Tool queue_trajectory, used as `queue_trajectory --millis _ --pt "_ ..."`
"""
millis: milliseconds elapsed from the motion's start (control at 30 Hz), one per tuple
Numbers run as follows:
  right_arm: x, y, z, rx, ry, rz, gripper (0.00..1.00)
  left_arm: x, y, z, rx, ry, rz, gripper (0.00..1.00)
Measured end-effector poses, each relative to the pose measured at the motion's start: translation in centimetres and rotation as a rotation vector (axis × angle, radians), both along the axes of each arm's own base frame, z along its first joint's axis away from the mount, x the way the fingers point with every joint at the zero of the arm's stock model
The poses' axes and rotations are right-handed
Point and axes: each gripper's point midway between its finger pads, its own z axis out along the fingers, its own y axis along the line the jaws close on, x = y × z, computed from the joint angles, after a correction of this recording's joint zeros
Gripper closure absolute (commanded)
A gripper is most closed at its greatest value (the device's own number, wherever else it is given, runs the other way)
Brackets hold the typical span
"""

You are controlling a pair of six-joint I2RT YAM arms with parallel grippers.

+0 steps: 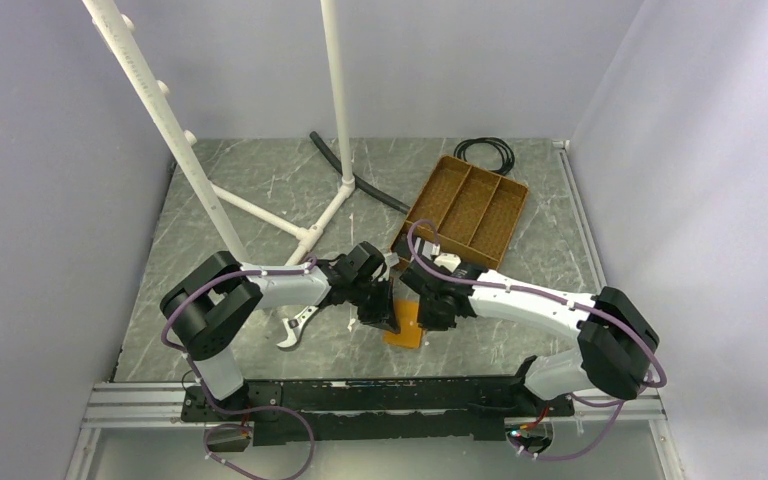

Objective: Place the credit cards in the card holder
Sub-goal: Close the card holder at the center of the board.

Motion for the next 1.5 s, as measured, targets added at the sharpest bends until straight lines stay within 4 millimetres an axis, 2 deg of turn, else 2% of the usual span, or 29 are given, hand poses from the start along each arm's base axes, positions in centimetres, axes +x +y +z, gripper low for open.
queue_trajectory --millis 167,267,533,800,933,1333,1500 --pt "-0.4 -0.1 -0.4 -0.001 0.014 0.004 0.90 0.0 0.0 0.0 0.000 -0.001 0.000 1.00" --pt "-0.3 -0.1 -0.4 0.001 0.014 0.006 1.00 0.0 0.0 0.0 0.000 -0.001 -0.001 1.00" --pt "-0.1 0.2 -0.5 0.017 -0.002 0.032 1.00 0.0 0.0 0.0 0.000 -0.009 -0.011 1.00" --pt "1.2 0.3 0.5 0.181 -0.117 0.178 1.00 -0.1 -0.1 0.0 -0.001 -0.013 -0.019 1.00" --pt "2.2 -0.1 0.1 0.253 -0.114 0.193 1.00 -0.2 -0.1 0.0 -0.002 -0.013 -0.020 1.00" --pt "1.9 1.9 -0.2 0.389 -0.107 0.349 1.00 -0.2 -0.1 0.0 -0.002 -0.011 -0.021 1.00" --pt "2.0 2.2 -0.5 0.411 -0.103 0.375 1.00 0.1 0.5 0.4 0.000 0.004 -0.021 1.00"
